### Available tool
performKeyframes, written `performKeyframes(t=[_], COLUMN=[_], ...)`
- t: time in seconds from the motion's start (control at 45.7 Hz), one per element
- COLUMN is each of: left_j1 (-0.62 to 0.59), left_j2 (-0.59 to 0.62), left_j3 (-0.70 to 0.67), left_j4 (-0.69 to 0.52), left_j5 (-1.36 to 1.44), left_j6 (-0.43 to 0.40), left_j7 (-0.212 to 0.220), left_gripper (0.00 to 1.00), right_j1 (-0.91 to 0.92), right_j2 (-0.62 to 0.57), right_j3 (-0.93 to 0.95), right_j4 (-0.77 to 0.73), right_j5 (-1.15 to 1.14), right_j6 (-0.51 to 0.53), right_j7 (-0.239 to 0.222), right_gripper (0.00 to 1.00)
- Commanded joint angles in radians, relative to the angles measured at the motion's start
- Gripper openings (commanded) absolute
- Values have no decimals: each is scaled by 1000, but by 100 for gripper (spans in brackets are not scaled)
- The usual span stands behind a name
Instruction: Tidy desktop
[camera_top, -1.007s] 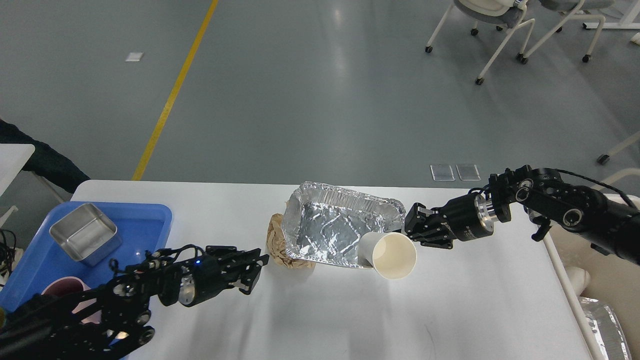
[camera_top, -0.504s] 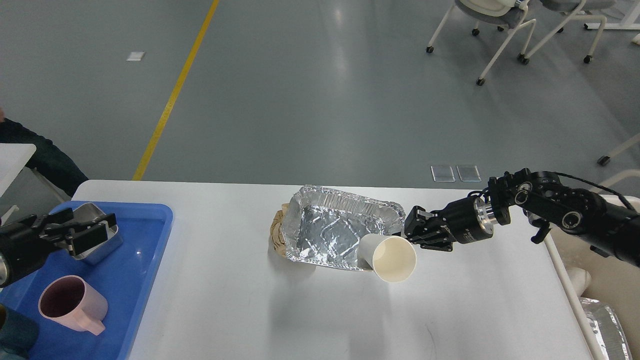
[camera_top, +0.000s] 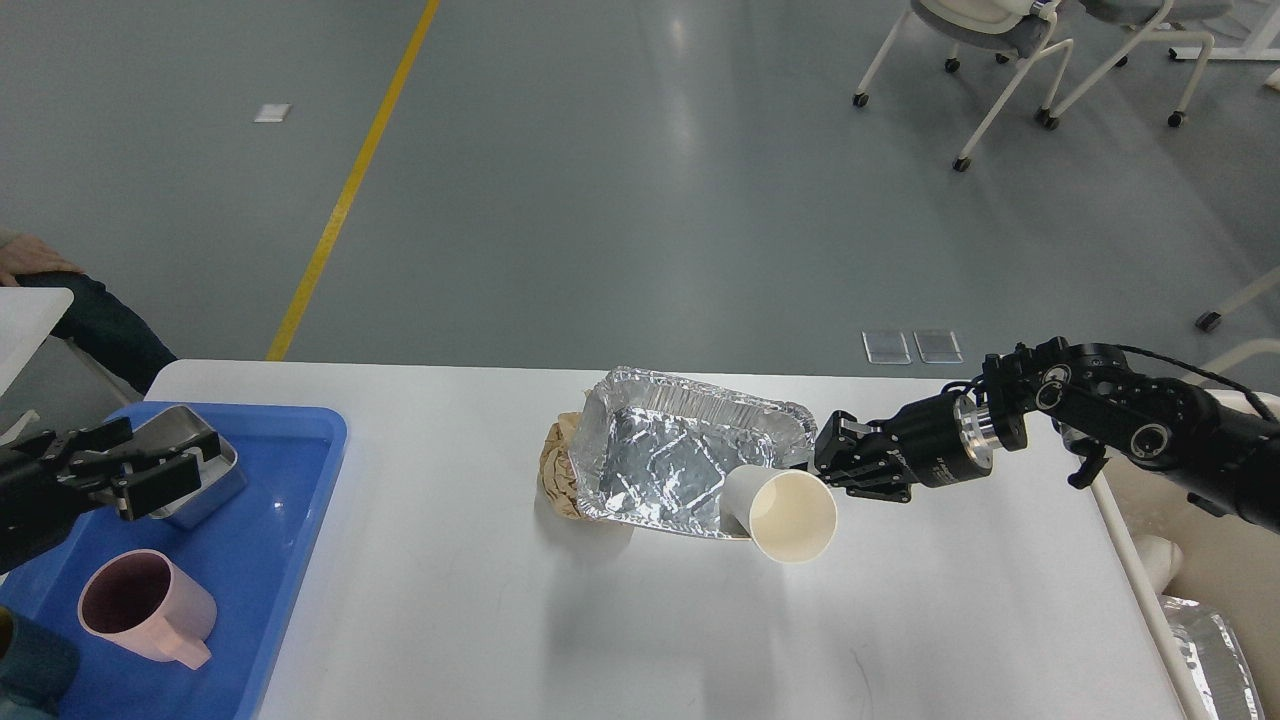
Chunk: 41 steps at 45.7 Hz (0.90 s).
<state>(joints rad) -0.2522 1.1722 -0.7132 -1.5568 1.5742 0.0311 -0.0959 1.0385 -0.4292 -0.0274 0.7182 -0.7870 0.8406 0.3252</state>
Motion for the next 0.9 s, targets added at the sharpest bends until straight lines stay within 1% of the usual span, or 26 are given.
performKeyframes(t=[0.0,0.066,0.175,0.263,0.372,0.46,0.548,0.613,0.767,0.876], left_j1=[-140,-231,-354,-419,-499,-521,-521,-518,-516,-516], left_j2=[-187,-276,-457,-531,-606,-641,-669,-695,-796,-842], left_j3=[43,95,172,248,369,435,468,474,474,475], left_j4=[72,158,283,352,408,437,446,457,561,606], left_j5=[64,176,277,287,293,294,314,332,337,336], left_j6=[-85,-123,-131,-132,-131,-128,-128,-126,-103,-91], left_j7=[4,2,-8,-8,-10,-10,-10,-10,-13,-13], left_gripper=[97,97,97,97,97,97,97,97,97,97], right_j1=[2,2,3,3,2,2,2,0,-2,-2], right_j2=[-2,-8,-19,-20,-32,-40,-40,-40,-40,-45], right_j3=[1,1,1,1,3,11,11,15,18,20], right_j4=[1,0,1,1,1,0,0,0,0,1], right_j5=[0,0,0,2,2,2,2,2,2,3], right_j6=[0,0,0,0,0,0,0,0,0,0], right_j7=[0,0,0,0,0,0,0,0,0,2], right_gripper=[0,0,0,0,0,0,0,0,0,0])
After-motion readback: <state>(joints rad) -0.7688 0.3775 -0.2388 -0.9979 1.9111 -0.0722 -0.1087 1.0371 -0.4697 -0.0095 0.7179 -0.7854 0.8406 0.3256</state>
